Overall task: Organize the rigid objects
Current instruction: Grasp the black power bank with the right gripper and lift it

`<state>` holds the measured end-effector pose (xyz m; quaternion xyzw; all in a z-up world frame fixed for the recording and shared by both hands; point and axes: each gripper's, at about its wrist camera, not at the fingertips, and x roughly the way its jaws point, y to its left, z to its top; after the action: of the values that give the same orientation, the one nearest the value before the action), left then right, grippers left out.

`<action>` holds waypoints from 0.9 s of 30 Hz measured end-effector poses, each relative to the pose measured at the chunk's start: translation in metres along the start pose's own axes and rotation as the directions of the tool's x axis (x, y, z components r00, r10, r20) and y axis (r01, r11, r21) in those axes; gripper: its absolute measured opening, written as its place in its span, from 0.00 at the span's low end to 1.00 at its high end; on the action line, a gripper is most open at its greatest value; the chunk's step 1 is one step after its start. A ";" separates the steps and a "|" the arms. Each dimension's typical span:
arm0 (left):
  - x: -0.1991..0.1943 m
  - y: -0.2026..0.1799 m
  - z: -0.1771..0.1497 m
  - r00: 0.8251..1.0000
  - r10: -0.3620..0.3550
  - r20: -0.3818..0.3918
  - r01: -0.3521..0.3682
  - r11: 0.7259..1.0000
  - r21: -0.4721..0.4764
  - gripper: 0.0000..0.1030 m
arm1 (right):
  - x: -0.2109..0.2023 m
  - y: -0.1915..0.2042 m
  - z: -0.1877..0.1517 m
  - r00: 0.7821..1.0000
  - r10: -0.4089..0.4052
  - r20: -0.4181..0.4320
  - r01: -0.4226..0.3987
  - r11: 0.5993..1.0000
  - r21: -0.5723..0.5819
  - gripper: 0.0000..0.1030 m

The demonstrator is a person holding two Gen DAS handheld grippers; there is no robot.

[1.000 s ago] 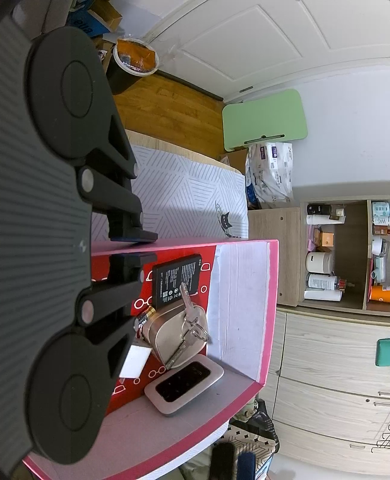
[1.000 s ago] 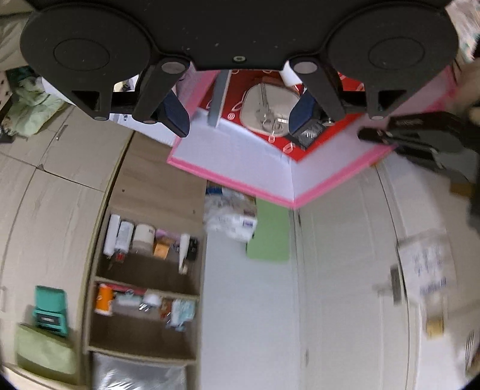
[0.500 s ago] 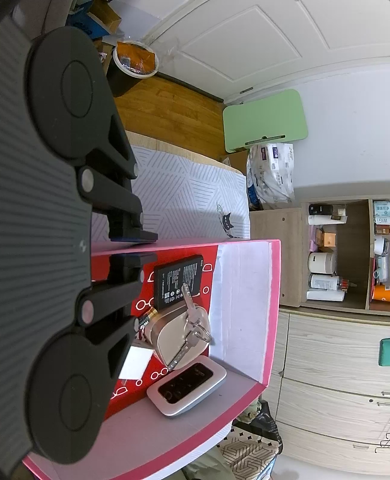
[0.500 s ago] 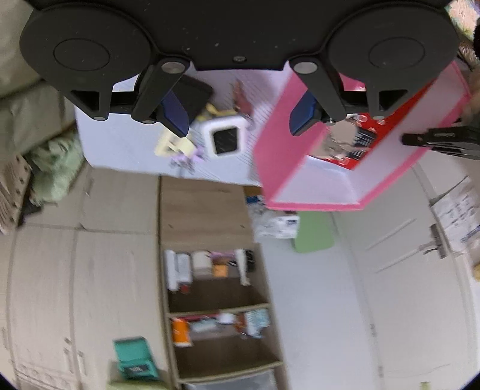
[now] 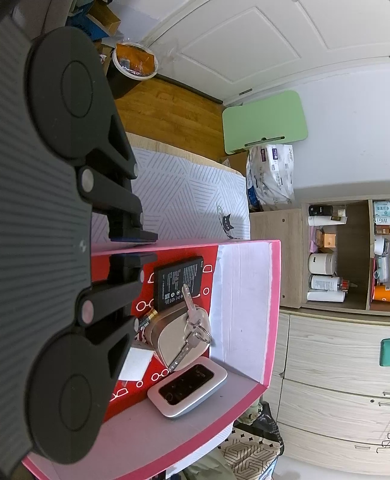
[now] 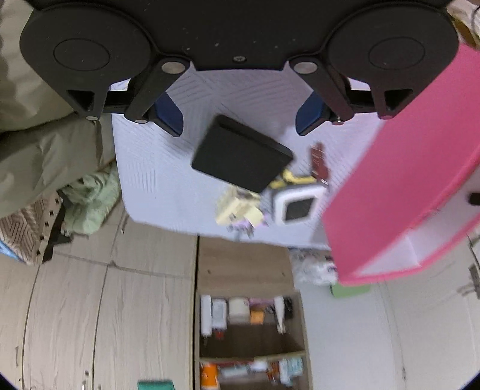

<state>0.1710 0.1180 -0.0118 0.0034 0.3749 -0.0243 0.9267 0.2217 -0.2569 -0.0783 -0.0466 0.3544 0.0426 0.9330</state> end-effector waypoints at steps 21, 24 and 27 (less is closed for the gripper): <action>0.005 0.000 0.000 1.000 -0.011 -0.019 0.010 1.000 -0.007 0.06 | 0.026 0.000 0.001 0.986 0.127 0.112 -0.099 0.970 -0.221 0.82; 0.005 0.000 0.000 1.000 -0.010 -0.019 0.010 1.000 -0.005 0.06 | 0.016 -0.001 -0.006 0.987 0.118 0.107 -0.096 0.977 -0.193 0.79; 0.005 0.001 0.000 1.000 -0.006 -0.020 0.006 1.000 -0.003 0.06 | 0.010 0.002 -0.012 0.992 0.118 0.038 -0.111 0.980 -0.163 0.75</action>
<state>0.1746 0.1191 -0.0157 0.0013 0.3840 -0.0265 0.9229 0.2216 -0.2563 -0.0942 -0.1001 0.3295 0.1257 0.9304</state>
